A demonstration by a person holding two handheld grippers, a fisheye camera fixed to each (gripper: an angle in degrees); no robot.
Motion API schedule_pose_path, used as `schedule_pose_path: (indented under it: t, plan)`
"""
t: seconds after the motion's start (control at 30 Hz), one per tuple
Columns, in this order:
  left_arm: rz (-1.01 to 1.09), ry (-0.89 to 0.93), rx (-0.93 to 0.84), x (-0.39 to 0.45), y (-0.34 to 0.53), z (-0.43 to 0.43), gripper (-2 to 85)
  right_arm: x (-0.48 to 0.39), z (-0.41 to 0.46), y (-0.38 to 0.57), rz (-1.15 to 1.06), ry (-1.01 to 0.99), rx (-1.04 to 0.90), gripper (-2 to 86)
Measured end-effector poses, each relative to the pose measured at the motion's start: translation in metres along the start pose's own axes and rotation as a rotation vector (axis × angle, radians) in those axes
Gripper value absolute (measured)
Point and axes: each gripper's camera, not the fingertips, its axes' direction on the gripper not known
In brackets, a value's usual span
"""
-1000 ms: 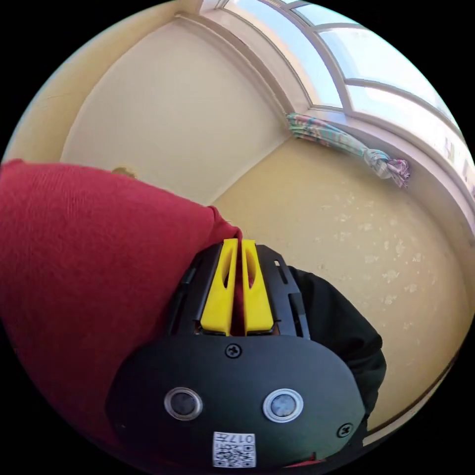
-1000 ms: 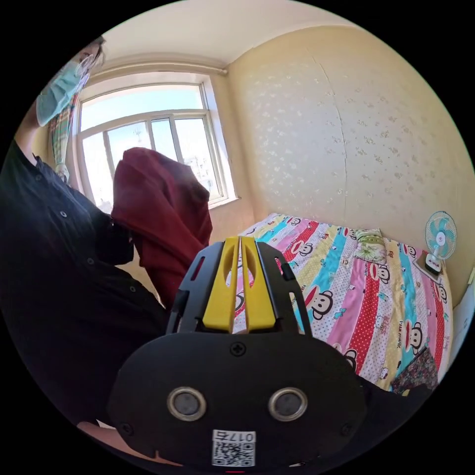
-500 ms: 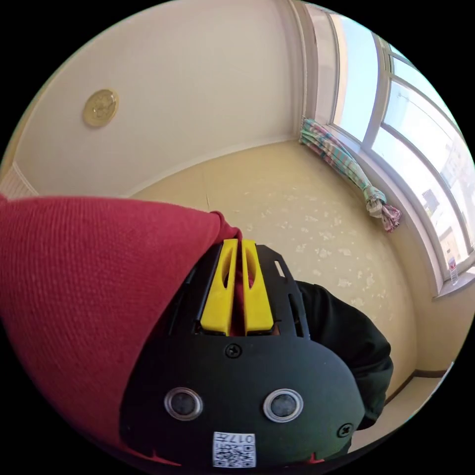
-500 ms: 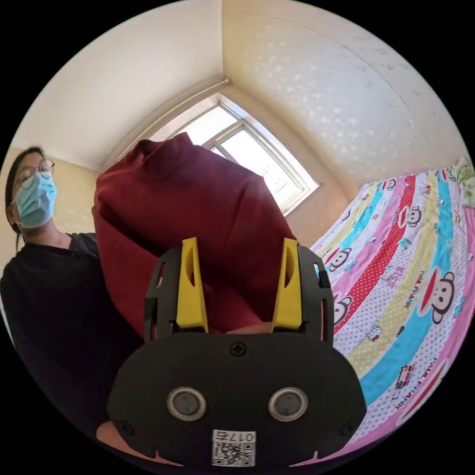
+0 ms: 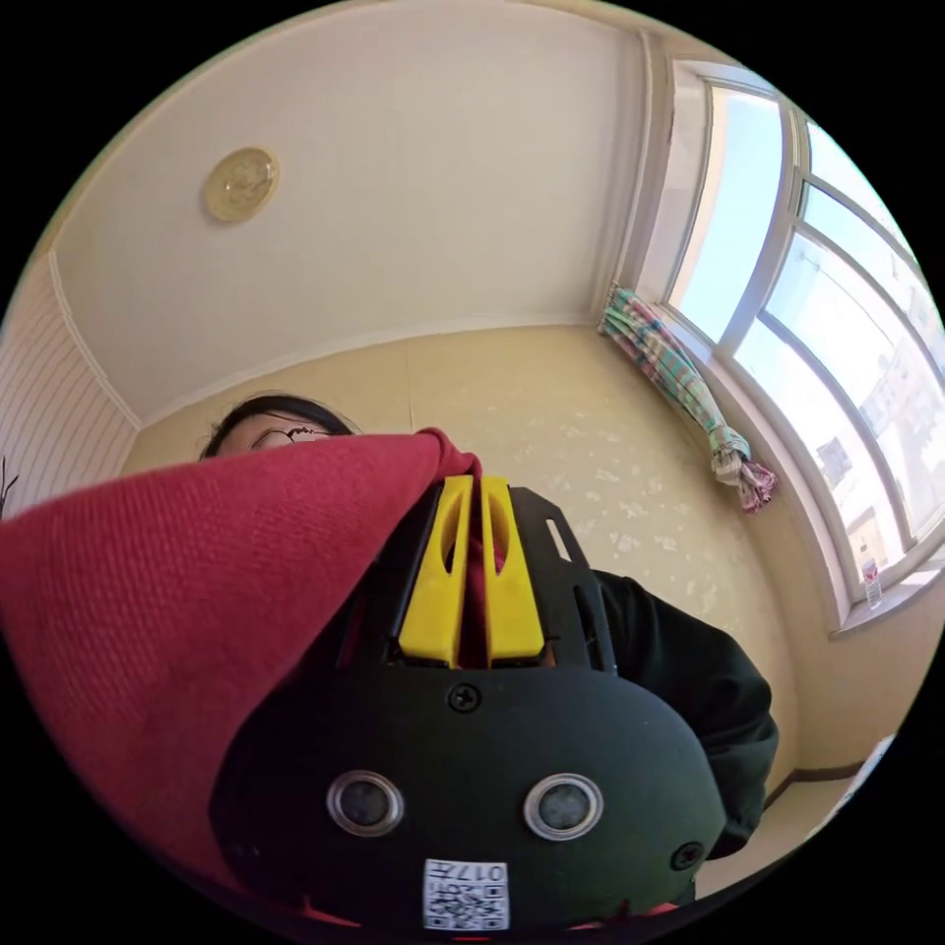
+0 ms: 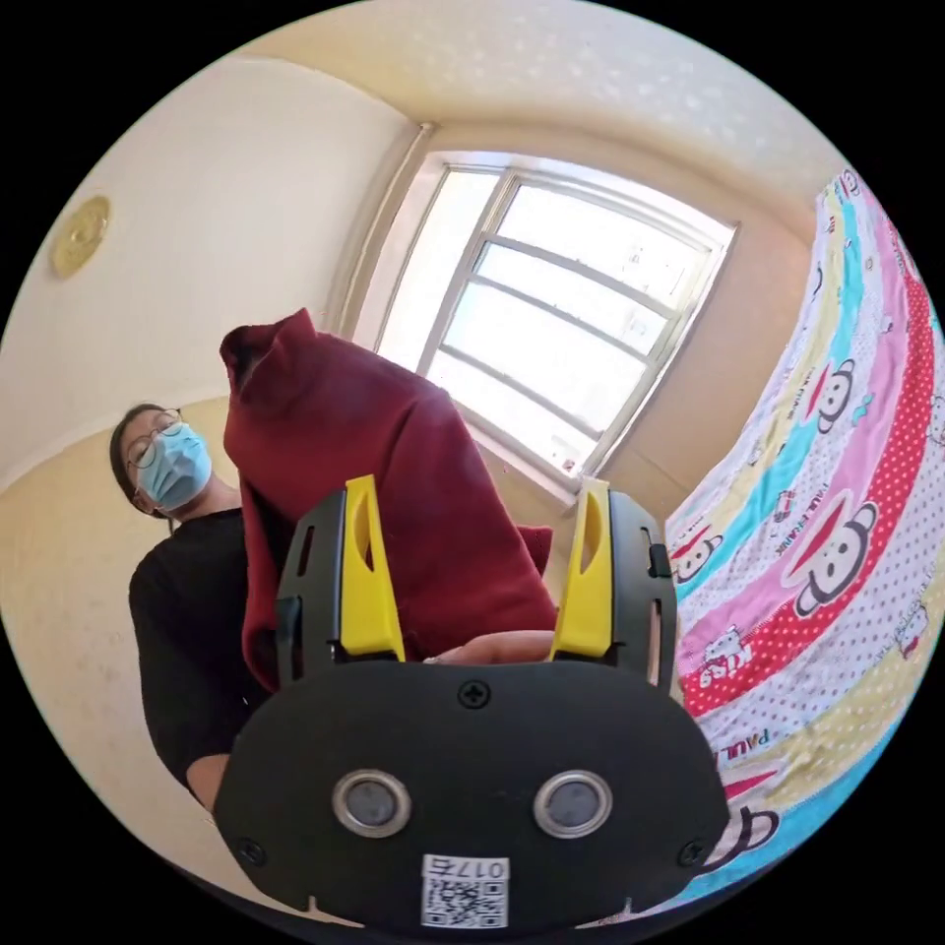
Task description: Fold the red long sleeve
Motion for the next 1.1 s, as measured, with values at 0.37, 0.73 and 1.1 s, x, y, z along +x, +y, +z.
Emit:
schedule_pose_path:
  t: [0.37, 0.73, 1.1]
  plan:
    - [0.094, -0.580, -0.073, 0.103, -0.052, -0.050, -0.2, -0.102, -0.061, 0.007, -0.257, 0.122, 0.226, 4.7]
    - [0.149, -1.522, -0.174, 0.236, -0.095, -0.086, -0.7, -0.375, -0.066, -0.032, -0.659, 0.695, 0.583, 4.1]
    - [0.084, -1.714, 0.338, 0.328, -0.008, -0.172, -0.8, -0.398, 0.041, 0.042, -0.618, 0.987, 0.446, 4.5]
